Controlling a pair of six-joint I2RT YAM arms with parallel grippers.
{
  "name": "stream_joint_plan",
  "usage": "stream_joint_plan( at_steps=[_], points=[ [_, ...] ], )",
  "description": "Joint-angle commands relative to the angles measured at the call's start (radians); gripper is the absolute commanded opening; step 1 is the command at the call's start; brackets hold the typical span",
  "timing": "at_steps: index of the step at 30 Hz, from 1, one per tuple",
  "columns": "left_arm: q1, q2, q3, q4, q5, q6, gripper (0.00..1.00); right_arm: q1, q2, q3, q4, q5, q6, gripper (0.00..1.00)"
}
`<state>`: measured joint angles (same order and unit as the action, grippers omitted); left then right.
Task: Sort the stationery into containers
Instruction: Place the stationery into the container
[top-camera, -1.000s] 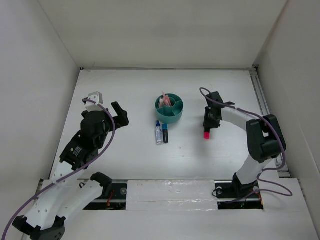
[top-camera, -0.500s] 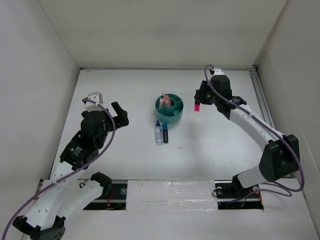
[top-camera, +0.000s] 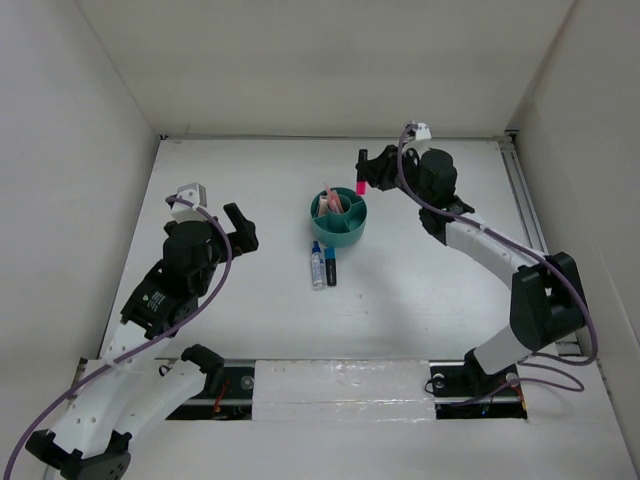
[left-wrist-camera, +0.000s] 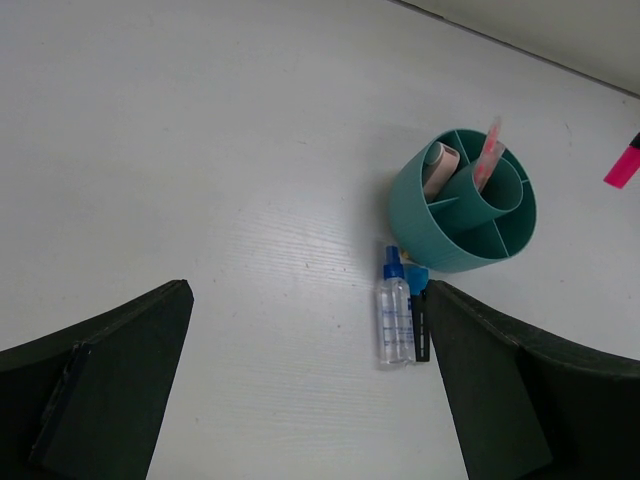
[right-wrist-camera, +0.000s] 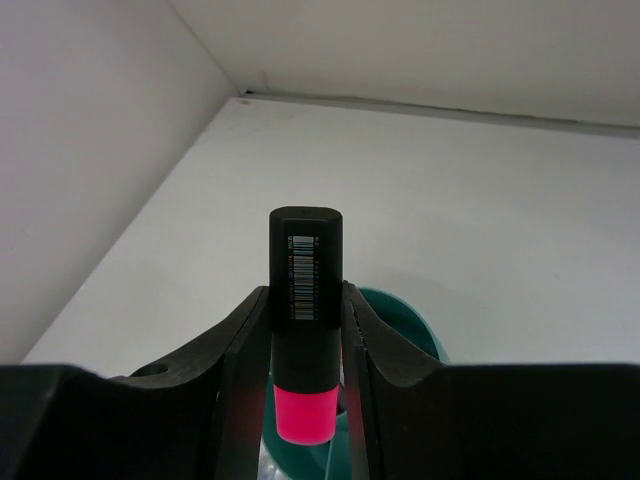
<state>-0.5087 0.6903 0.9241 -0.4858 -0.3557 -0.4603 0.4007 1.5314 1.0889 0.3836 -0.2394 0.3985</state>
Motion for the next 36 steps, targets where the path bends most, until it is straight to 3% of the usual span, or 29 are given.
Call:
stream_joint_plan(
  at_steps=[1,21,36],
  points=[
    [-0.001,0.002,-0.005,0.038,-0.006,0.003,1.00,0.003,0.036,-0.039,0.253,-0.103,0.013,0.00],
    [-0.001,0.002,-0.014,0.047,0.032,0.022,1.00,0.012,0.136,-0.241,0.601,-0.150,0.036,0.00],
    [-0.001,0.002,-0.014,0.056,0.052,0.031,1.00,0.001,0.211,-0.310,0.732,-0.182,0.072,0.00]
  ],
)
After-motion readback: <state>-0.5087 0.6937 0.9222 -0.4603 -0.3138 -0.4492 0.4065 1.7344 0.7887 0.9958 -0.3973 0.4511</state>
